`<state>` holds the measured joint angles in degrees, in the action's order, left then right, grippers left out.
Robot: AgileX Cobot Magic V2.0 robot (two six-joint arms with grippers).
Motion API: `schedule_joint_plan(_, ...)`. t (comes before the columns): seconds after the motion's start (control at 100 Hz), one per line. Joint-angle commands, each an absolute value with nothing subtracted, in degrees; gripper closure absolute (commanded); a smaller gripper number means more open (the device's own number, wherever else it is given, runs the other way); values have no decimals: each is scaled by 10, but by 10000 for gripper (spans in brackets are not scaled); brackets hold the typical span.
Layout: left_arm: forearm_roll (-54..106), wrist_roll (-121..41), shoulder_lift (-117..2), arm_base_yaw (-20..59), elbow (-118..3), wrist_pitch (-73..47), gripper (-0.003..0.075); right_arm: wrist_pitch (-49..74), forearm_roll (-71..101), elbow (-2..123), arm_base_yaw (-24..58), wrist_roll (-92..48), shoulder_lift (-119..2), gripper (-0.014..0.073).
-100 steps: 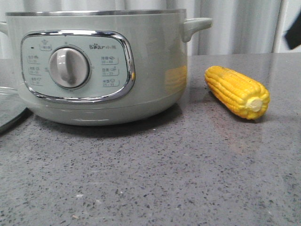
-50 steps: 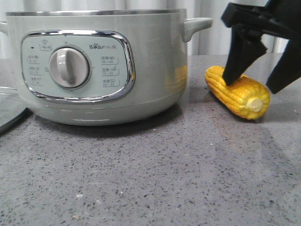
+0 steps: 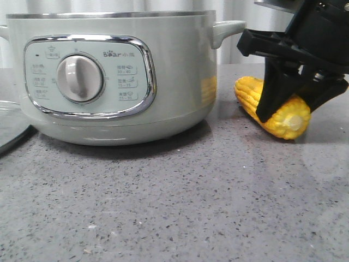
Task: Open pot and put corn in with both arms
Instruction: 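Lift the corn cob with the right gripper and carry it over the pot, then lower the corn cob into the pot and open the right gripper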
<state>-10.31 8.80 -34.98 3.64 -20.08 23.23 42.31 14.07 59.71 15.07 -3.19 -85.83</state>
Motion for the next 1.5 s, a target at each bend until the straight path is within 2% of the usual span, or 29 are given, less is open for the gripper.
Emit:
schedule_joint_plan(0.0, -99, 90, -349, 37, -220, 272, 363, 426, 139, 614, 151, -38, -838, 666)
schedule_joint_plan(0.15, -99, 90, -349, 37, -220, 272, 363, 445, 119, 614, 132, -37, -814, 666)
schedule_joint_plan(0.39, -99, 90, -349, 37, -220, 272, 363, 466, 92, 614, 54, -31, -715, 666)
schedule_joint_plan(0.52, -99, 90, -349, 37, -220, 272, 363, 460, 91, 622, 49, -31, -661, 666)
schedule_joint_plan(0.71, -99, 90, -349, 37, -220, 272, 363, 444, 115, 670, 84, -32, -622, 666)
schedule_joint_plan(0.88, -99, 90, -349, 37, -220, 272, 363, 400, 130, 717, 185, -42, -640, 663)
schedule_joint_plan(1.03, -99, 90, -349, 37, -220, 272, 363, 313, 130, 736, 271, -42, -692, 592)
schedule_joint_plan(1.18, -99, 91, -349, 37, -220, 272, 363, 299, 130, 778, 327, -42, -771, 505)
schedule_joint_plan(1.37, -99, 91, -349, 37, -220, 272, 363, 304, 130, 835, 340, -42, -851, 291)
schedule_joint_plan(1.44, -99, 91, -349, 37, -220, 272, 363, 314, 130, 847, 340, -42, -866, 244)
schedule_joint_plan(1.49, -99, 91, -349, 37, -220, 272, 363, 316, 130, 850, 340, -42, -871, 241)
